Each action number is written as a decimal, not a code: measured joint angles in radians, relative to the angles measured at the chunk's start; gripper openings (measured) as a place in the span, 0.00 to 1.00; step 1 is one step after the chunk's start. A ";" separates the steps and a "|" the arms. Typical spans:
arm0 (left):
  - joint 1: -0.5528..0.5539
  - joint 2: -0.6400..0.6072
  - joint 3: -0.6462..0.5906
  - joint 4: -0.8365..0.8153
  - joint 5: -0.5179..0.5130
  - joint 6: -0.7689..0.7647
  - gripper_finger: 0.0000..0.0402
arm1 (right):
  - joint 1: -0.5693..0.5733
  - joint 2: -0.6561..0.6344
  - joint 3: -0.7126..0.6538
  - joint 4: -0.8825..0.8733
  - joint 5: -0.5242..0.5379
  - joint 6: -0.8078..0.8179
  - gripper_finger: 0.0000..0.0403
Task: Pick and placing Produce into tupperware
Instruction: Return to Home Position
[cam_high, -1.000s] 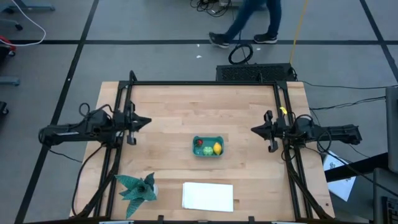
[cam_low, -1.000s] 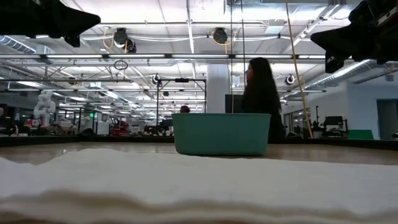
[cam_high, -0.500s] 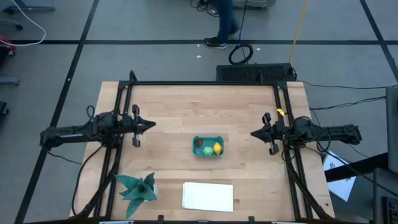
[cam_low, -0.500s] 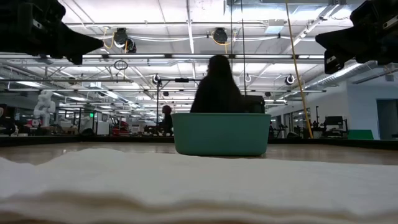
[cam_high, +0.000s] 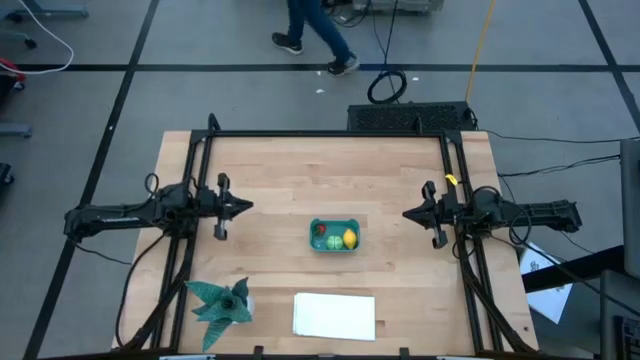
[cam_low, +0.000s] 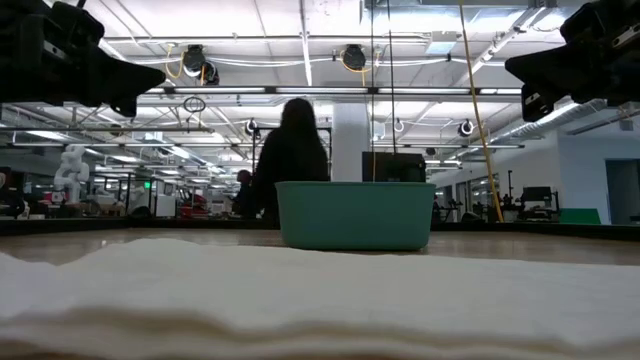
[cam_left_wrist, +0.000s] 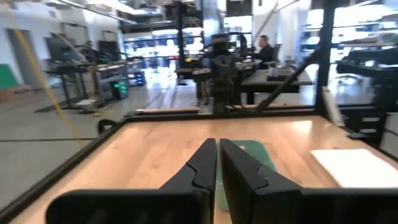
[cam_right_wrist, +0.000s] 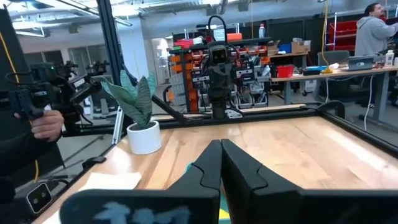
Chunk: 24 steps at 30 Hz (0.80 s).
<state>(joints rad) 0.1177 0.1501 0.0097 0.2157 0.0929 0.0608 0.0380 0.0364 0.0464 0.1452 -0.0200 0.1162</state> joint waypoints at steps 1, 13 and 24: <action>0.000 0.000 0.000 -0.001 0.016 -0.003 0.06 | 0.000 0.000 -0.001 -0.002 0.000 0.006 0.00; 0.000 0.000 0.000 -0.018 0.047 -0.009 0.06 | -0.004 0.003 -0.032 0.012 -0.001 0.029 0.00; 0.000 0.000 0.000 -0.027 0.047 -0.020 0.06 | -0.004 0.004 -0.032 0.008 0.000 -0.004 0.00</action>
<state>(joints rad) 0.1177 0.1501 0.0097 0.1890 0.1402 0.0410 0.0337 0.0402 0.0147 0.1532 -0.0204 0.1118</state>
